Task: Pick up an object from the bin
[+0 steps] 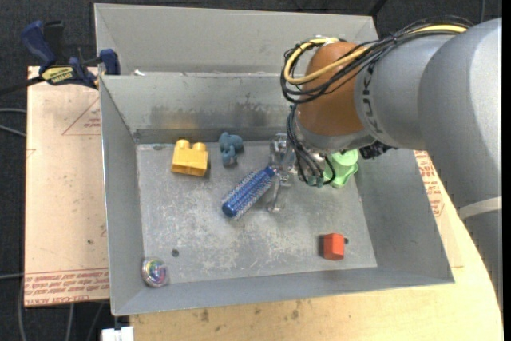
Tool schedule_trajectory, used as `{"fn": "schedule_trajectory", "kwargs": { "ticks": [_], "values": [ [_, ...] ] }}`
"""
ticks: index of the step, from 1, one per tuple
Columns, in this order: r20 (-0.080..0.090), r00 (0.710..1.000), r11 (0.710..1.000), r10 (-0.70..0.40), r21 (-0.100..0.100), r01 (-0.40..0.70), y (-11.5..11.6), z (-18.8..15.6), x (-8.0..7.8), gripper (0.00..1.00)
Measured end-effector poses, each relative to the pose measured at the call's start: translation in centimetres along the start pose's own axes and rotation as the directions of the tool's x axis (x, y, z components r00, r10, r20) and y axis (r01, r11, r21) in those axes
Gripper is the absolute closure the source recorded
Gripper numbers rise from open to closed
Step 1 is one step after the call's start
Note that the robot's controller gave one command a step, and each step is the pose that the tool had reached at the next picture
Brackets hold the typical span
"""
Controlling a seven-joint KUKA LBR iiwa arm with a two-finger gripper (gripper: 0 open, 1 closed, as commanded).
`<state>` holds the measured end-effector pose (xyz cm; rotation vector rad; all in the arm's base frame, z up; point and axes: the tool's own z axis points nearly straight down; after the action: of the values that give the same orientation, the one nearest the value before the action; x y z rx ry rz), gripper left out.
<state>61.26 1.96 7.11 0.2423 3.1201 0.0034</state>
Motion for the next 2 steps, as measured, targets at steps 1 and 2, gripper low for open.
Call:
{"fn": "schedule_trajectory", "kwargs": {
  "ticks": [1, 2],
  "values": [
    [-0.002, 1.000, 1.000, 0.031, -0.001, -0.031, 1.86, -0.08, -2.02, 0.00],
    [-0.008, 0.999, 1.000, 0.031, 0.002, -0.031, 1.76, 0.07, -1.83, 1.00]
  ]
}}
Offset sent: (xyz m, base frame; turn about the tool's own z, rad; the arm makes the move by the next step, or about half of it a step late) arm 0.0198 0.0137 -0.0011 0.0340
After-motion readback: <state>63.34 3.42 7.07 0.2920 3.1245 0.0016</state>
